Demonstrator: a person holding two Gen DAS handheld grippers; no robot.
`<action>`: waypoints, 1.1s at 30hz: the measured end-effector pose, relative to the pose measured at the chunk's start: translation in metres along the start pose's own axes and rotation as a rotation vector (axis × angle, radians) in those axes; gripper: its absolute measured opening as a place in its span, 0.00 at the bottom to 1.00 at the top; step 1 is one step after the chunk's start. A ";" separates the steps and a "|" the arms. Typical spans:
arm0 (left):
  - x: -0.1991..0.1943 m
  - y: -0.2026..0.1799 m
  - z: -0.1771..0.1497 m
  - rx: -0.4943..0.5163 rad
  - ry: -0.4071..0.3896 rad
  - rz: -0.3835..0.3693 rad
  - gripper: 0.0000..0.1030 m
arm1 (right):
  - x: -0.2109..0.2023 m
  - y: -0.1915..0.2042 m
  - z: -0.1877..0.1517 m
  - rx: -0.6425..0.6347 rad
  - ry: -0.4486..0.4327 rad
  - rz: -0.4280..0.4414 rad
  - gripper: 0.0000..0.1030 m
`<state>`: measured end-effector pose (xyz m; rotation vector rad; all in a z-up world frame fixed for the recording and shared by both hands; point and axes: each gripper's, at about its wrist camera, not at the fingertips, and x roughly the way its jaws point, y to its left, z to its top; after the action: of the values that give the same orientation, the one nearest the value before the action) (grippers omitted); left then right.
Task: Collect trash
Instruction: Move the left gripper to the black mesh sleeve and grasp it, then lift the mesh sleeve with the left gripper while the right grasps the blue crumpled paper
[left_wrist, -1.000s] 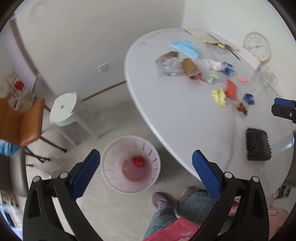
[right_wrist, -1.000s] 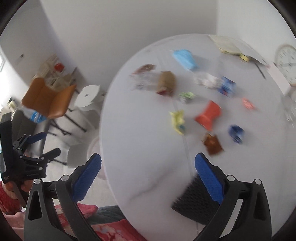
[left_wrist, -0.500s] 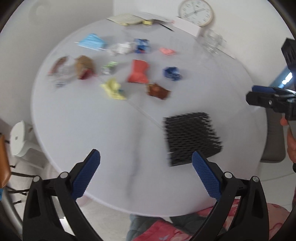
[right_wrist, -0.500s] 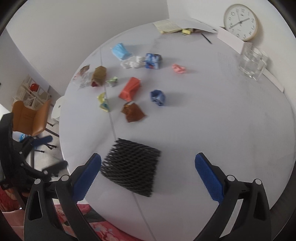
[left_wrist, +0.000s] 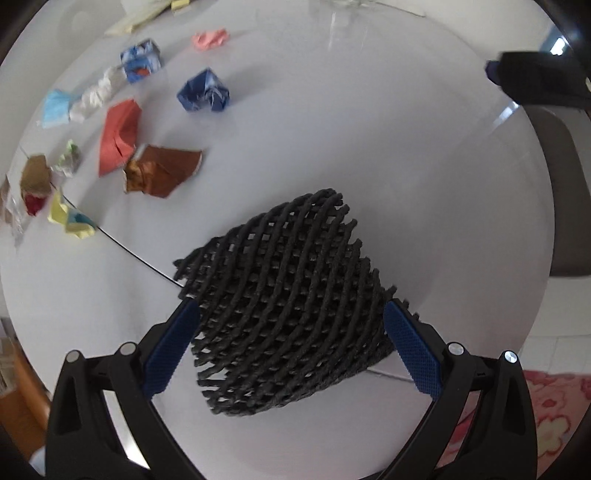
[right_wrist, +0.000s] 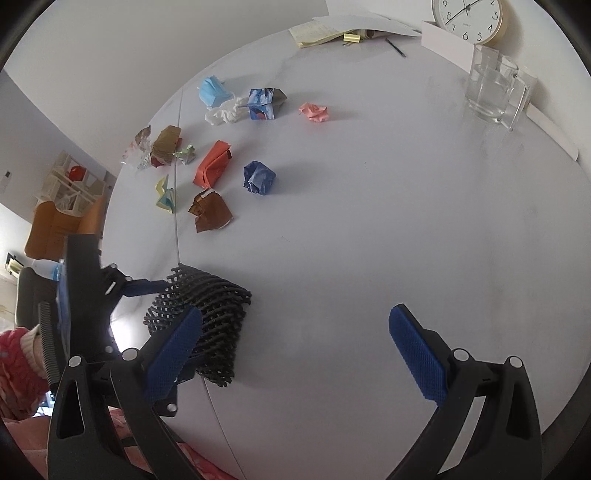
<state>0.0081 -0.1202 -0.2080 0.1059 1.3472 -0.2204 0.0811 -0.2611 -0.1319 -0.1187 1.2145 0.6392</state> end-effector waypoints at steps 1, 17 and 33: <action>0.003 0.002 0.001 -0.038 0.009 -0.010 0.92 | 0.002 -0.001 0.000 0.004 0.002 0.009 0.98; -0.010 0.050 -0.023 -0.388 -0.022 -0.154 0.05 | 0.035 0.000 0.032 -0.028 0.017 0.061 0.97; -0.027 0.074 -0.015 -0.417 -0.102 -0.191 0.02 | 0.041 -0.009 0.035 -0.002 0.025 0.062 0.97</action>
<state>0.0040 -0.0427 -0.1889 -0.3809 1.2763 -0.0999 0.1227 -0.2375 -0.1583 -0.0910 1.2452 0.6947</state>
